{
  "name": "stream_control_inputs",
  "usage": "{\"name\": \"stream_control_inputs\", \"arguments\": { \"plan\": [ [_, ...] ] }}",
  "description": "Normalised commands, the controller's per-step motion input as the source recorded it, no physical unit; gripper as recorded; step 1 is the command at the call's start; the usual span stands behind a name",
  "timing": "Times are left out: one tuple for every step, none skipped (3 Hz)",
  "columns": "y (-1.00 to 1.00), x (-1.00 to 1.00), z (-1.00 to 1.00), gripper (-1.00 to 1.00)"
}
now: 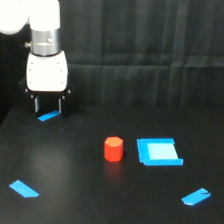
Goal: Pick up the red object from the table
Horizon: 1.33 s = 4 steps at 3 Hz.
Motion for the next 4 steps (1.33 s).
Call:
{"name": "stream_control_inputs", "arguments": {
  "plan": [
    [-0.21,0.62,-0.21,0.96],
    [-0.24,0.78,-0.18,1.00],
    [-0.66,0.99,-0.05,0.89],
    [-0.62,1.00,-0.29,0.97]
  ]
}}
